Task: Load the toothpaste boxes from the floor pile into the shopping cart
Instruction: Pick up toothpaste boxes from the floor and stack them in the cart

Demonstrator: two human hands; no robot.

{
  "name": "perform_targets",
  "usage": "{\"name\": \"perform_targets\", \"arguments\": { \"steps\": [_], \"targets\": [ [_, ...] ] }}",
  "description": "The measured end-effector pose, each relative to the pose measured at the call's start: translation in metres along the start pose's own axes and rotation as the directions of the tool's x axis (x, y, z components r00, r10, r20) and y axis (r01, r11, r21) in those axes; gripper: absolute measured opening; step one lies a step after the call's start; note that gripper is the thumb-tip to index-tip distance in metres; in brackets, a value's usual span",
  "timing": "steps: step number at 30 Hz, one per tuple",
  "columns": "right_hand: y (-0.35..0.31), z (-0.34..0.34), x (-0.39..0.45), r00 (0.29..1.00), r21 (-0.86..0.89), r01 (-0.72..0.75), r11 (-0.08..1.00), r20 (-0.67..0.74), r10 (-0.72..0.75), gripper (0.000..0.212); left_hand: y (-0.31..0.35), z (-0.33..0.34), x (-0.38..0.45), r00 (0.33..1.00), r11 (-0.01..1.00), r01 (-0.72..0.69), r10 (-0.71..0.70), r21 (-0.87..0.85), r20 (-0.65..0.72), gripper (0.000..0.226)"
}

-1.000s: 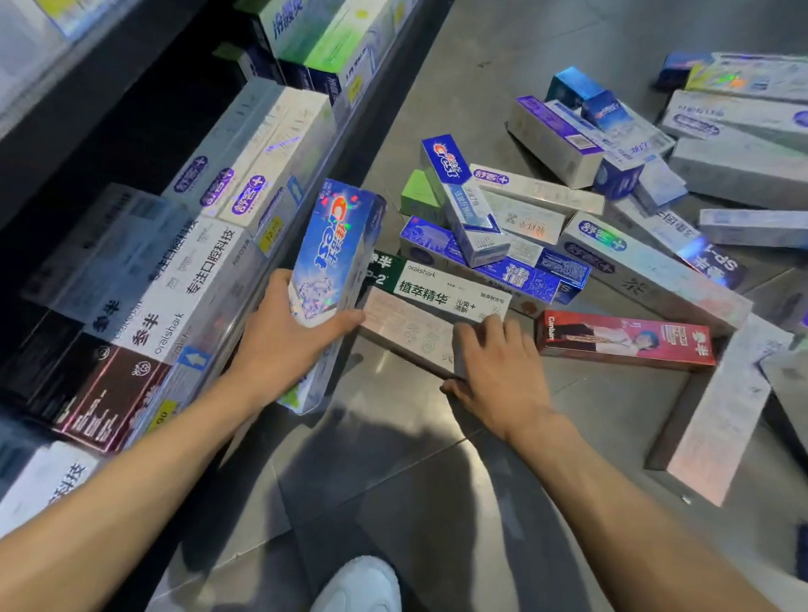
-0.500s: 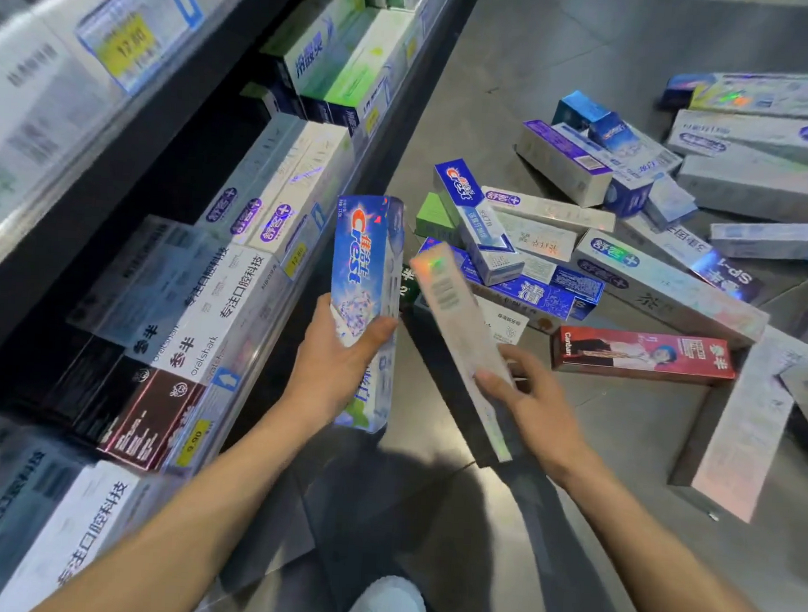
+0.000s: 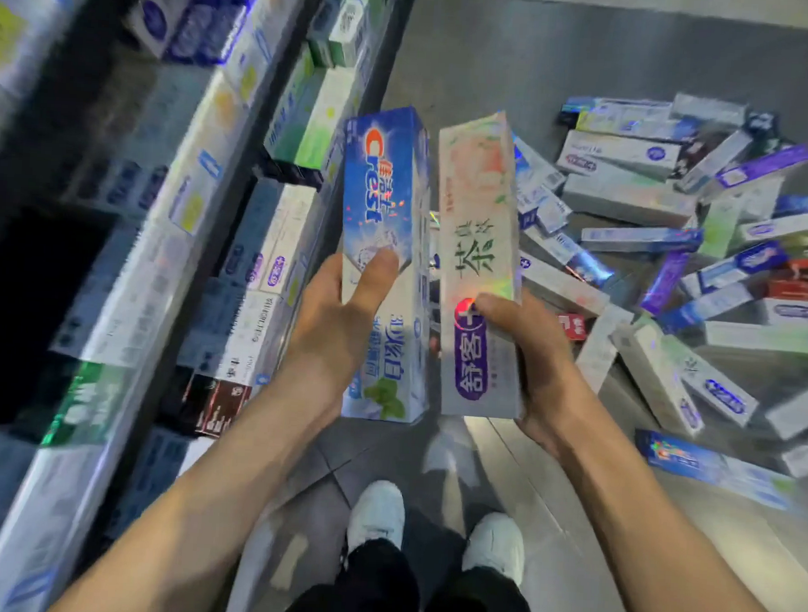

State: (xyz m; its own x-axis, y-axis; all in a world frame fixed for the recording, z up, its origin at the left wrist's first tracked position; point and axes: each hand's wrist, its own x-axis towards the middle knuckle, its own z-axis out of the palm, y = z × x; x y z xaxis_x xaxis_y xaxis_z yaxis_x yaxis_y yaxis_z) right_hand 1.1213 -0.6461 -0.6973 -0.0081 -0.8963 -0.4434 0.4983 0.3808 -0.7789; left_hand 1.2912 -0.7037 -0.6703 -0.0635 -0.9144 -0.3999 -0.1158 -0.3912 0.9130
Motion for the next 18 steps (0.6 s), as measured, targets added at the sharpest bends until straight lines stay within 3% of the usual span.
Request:
{"name": "perform_targets", "arguments": {
  "steps": [2, 6, 14, 18],
  "targets": [
    [-0.055, 0.022, -0.033, 0.999, 0.006, 0.035, 0.999, -0.027, -0.035, 0.049, 0.062, 0.002, -0.03, 1.0, 1.0, -0.006, 0.006, -0.02, -0.011, 0.045],
    [-0.17, 0.071, -0.107, 0.988, -0.021, 0.061, 0.998, -0.141, -0.063, 0.056, 0.186, 0.004, -0.094, 0.999, 0.996, -0.017, 0.021, -0.093, 0.047, 0.045],
    [-0.365, 0.149, -0.262, 0.944, -0.101, 0.134, 0.986, -0.29, -0.158, 0.053, 0.403, 0.039, -0.227, 0.973, 0.985, -0.137, 0.154, -0.104, 0.173, 0.006],
    [-0.423, 0.174, -0.334, 0.904, -0.127, 0.2, 0.972, -0.358, -0.233, 0.053, 0.47, 0.053, -0.286, 0.94, 0.982, -0.088, 0.138, -0.167, 0.312, 0.033]
  ]
}}
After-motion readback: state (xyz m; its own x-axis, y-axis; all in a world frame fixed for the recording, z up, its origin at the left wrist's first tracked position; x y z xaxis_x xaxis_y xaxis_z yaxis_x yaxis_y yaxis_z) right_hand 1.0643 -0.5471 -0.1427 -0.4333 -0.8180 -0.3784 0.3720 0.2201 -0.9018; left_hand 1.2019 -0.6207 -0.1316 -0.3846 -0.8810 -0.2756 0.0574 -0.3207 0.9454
